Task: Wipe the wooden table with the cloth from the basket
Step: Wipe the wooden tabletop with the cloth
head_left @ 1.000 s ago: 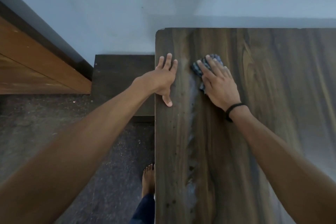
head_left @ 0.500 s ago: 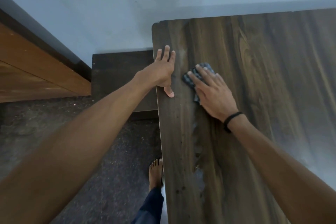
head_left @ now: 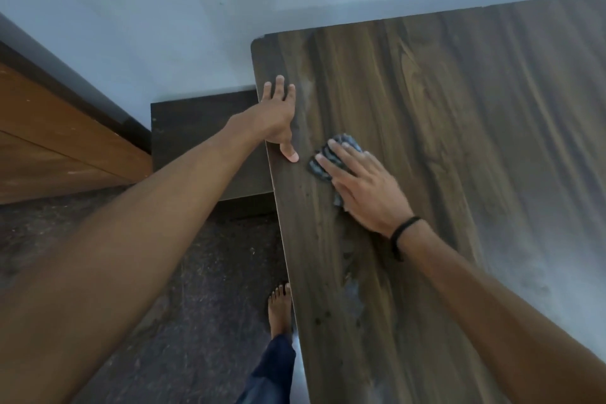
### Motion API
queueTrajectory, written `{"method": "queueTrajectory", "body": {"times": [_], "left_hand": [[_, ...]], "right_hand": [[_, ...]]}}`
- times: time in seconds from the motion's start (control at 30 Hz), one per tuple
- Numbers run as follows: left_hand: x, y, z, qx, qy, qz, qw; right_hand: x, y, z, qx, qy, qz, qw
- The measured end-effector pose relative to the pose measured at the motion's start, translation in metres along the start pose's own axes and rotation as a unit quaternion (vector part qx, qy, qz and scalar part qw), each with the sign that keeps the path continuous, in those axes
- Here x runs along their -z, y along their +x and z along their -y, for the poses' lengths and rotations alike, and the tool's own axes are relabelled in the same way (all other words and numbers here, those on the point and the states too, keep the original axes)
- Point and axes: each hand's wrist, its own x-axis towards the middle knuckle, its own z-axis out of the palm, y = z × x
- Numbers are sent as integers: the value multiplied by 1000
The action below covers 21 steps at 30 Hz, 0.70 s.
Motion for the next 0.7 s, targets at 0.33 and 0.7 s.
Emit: {"method": "queueTrajectory", "body": {"times": [0.33, 0.7], "left_hand": [[-32, -13, -5, -18, -4, -25, 1000], [-51, -32, -23, -16, 33, 6, 999]], "right_hand": [[6, -55, -13, 19, 6, 15, 1000], [5, -66, 8, -128, 32, 0, 991]]}}
